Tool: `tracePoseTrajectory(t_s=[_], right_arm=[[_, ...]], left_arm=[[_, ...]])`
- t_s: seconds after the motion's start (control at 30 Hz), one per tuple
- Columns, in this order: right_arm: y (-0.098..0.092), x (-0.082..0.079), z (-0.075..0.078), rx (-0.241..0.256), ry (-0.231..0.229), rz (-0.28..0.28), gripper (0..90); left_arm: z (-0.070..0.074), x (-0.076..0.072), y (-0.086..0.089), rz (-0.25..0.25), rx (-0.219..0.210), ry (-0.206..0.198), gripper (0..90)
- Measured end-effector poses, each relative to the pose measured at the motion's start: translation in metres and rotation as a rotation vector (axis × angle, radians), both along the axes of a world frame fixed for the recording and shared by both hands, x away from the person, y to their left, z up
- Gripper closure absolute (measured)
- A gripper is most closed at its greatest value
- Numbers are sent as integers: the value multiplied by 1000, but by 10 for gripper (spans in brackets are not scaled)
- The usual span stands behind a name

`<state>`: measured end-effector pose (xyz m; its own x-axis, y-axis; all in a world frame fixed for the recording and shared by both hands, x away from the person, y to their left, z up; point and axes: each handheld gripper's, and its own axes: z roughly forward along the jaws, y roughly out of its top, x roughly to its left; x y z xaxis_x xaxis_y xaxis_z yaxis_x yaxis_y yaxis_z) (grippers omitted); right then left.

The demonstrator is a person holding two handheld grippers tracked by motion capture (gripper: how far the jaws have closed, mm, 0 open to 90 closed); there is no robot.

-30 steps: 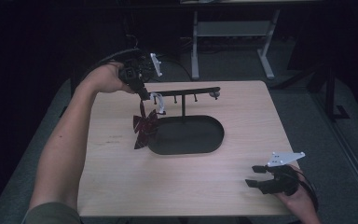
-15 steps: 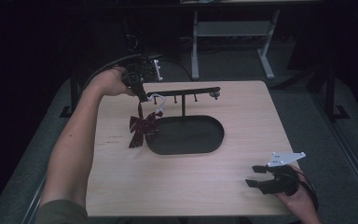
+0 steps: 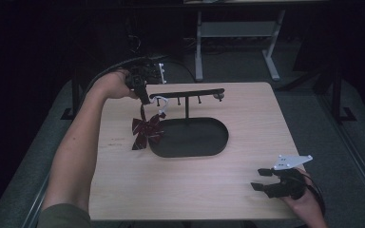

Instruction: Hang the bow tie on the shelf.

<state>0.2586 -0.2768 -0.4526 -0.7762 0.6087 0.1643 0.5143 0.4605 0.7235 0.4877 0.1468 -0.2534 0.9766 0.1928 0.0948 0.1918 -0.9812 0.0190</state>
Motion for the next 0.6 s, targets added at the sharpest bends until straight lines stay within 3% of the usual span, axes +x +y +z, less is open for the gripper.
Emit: tracePoseTrajectory(t_s=[0.6], right_arm=[[-1,0,1,1,-4,-4,350]], left_arm=[[-3,2,-1,4,6,7,876]])
